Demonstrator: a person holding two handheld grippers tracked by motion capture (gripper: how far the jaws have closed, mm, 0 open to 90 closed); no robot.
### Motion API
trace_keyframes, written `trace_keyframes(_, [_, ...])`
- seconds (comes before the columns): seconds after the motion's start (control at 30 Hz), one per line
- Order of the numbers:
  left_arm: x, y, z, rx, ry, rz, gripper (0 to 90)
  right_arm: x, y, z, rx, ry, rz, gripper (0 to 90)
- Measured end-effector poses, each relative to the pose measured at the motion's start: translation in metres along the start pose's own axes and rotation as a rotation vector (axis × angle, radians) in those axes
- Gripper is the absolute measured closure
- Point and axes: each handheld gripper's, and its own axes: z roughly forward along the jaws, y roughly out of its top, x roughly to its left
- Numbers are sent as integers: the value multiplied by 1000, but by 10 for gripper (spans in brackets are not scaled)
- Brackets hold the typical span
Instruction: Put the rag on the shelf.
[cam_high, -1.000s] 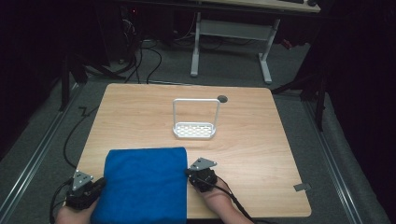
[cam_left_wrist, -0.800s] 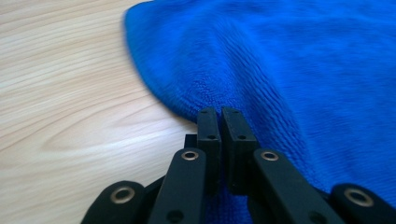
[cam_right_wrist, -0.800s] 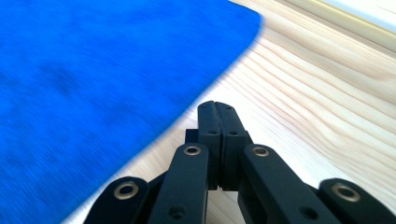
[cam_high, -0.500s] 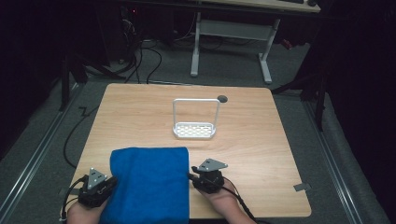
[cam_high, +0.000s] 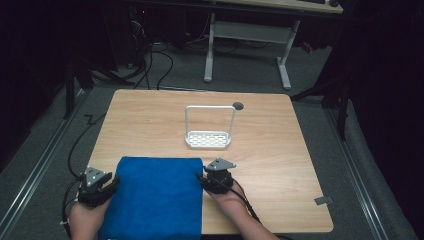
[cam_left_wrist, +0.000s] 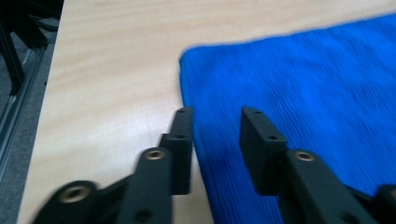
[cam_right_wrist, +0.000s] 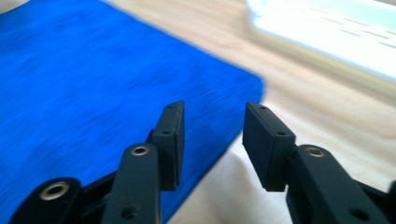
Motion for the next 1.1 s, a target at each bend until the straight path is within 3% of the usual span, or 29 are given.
trace_keyframes(0.03, [0,0,0,0,0,0,577,-5,3,2,-4,-5,26,610])
trace_keyframes(0.07, [6,10,11,8,-8,-15,550,-9,5,4,-1,-15,46,612])
trace_keyframes(0.23, [19,24,36,43,-44,-53,524,-19,12,16,13,-29,102,615])
trace_keyframes(0.43, [21,24,49,55,-71,-60,546,-17,18,31,32,-41,100,615])
trace_keyframes(0.6, [22,25,49,20,-62,-61,576,-18,24,34,35,-46,104,615])
trace_keyframes(0.73, [26,26,50,2,-66,-86,617,-16,24,32,40,-47,95,612])
trace_keyframes(0.93, [20,26,56,24,-54,-71,639,-16,23,32,32,-44,101,607])
trace_keyframes(1.03, [6,24,54,28,-30,6,631,-16,22,32,38,-34,106,604])
trace_keyframes(1.1, [3,23,53,18,-22,20,636,-16,20,31,39,-30,100,602])
